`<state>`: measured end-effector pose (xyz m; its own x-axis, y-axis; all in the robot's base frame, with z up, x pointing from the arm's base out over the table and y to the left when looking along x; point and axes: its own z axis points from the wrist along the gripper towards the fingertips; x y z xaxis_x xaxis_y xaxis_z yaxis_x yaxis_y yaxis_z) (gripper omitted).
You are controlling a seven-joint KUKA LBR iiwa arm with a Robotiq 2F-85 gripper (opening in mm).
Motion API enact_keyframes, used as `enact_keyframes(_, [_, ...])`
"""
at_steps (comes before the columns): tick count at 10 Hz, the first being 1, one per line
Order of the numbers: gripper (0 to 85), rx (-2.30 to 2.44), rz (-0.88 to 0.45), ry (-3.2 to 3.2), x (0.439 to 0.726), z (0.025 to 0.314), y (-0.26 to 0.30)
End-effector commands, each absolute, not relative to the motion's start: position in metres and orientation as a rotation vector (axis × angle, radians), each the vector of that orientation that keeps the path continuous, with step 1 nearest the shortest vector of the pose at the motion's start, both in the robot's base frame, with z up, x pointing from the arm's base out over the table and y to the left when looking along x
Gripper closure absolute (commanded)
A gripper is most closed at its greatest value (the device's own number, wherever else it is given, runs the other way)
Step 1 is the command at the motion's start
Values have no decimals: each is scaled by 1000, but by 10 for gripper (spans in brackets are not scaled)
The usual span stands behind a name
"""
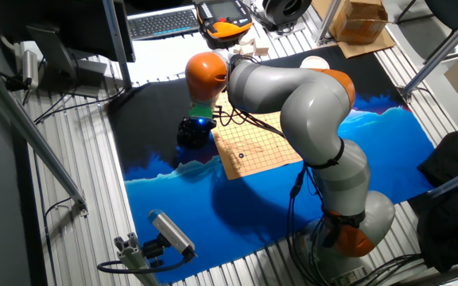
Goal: Play the first move as black on the 3-4 point in the upper right corner of the Go board
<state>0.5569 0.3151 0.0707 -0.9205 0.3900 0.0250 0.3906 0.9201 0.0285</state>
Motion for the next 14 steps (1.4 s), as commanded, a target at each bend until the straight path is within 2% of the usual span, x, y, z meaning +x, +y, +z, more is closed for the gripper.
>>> enact_keyframes(1, [510,-626,-51,-3061,557,70,316])
enact_keyframes(6, [510,-634,-59,-3065,556,67,318])
enact_keyframes(7, [680,-633,-59,-3064,555,66,319])
enact_keyframes(12, [680,-598,-60,-3068,556,67,319])
enact_keyframes(13, [850,-585,-68,-3065,556,69,318])
enact_keyframes(14, [850,-561,-89,-3060,557,73,315])
